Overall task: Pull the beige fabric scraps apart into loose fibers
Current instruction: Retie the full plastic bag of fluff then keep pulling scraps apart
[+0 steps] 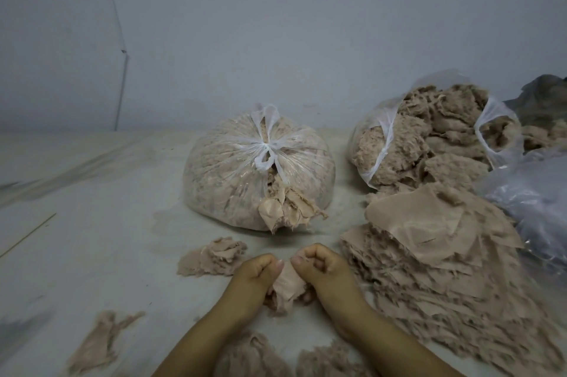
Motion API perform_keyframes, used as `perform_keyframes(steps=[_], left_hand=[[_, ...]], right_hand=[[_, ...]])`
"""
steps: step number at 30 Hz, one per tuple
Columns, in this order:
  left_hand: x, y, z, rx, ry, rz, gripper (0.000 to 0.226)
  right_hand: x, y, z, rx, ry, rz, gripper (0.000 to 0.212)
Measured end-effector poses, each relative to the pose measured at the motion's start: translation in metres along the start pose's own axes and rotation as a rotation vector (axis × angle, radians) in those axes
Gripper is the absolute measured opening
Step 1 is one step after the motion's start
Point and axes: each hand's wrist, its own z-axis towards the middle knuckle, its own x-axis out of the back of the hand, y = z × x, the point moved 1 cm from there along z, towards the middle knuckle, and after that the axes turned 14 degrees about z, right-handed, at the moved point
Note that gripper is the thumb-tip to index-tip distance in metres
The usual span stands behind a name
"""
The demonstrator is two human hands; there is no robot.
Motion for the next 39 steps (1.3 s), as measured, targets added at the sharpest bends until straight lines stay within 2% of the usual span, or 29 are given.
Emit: perform_keyframes(steps=[2,6,10,14,17,19,22,25,28,30,33,36,38,39], left_hand=[[-0.001,0.002,-0.001,-0.001,-0.02,-0.003,0.031],[-0.004,0.006,-0.003,0.042,-0.037,-0.11,0.018],[0.0,0.01,0.0,-0.042,0.167,0.111,0.027],[0.006,0.01,0.004,-0.057,0.212,0.174,0.033],[0.017,0.006,0.007,-0.068,0.238,0.291,0.028],[0.033,0.0,0.009,-0.049,0.331,0.394,0.026],[0.053,-0.012,0.01,0.048,0.396,0.5,0.014],[0.058,-0.022,0.008,0.163,0.399,0.637,0.031],[0.059,-0.021,0.01,0.189,0.479,0.796,0.057],[0.058,-0.017,0.008,0.212,0.571,0.863,0.063],[0.052,-0.011,0.005,0.082,0.635,0.946,0.034],[0.043,-0.009,0.005,-0.09,0.581,0.869,0.011],[0.037,-0.007,0.005,-0.191,0.517,0.827,0.007],[0.035,-0.004,0.005,-0.235,0.495,0.798,0.007]], right_hand=[[0.001,0.001,0.001,-0.008,0.031,-0.042,0.016],[-0.002,-0.001,-0.002,0.025,-0.003,-0.066,0.017],[-0.003,-0.002,-0.002,0.094,0.017,-0.118,0.018],[-0.002,-0.003,0.001,0.099,0.066,-0.132,0.022],[-0.001,-0.001,0.003,0.087,0.125,-0.139,0.026],[0.005,-0.002,0.005,0.071,0.168,-0.186,0.029],[0.012,-0.006,0.007,0.065,0.178,-0.198,0.026],[0.002,-0.017,0.012,0.081,0.127,-0.144,0.009],[-0.017,-0.028,0.025,0.045,0.1,-0.141,0.027],[-0.03,-0.032,0.035,0.005,0.097,-0.098,0.037],[-0.043,-0.034,0.046,-0.061,0.157,0.056,0.037],[-0.045,-0.035,0.048,-0.099,0.217,0.224,0.026],[-0.042,-0.034,0.041,-0.04,0.169,0.17,0.005],[-0.04,-0.033,0.035,-0.008,0.132,0.1,0.006]])
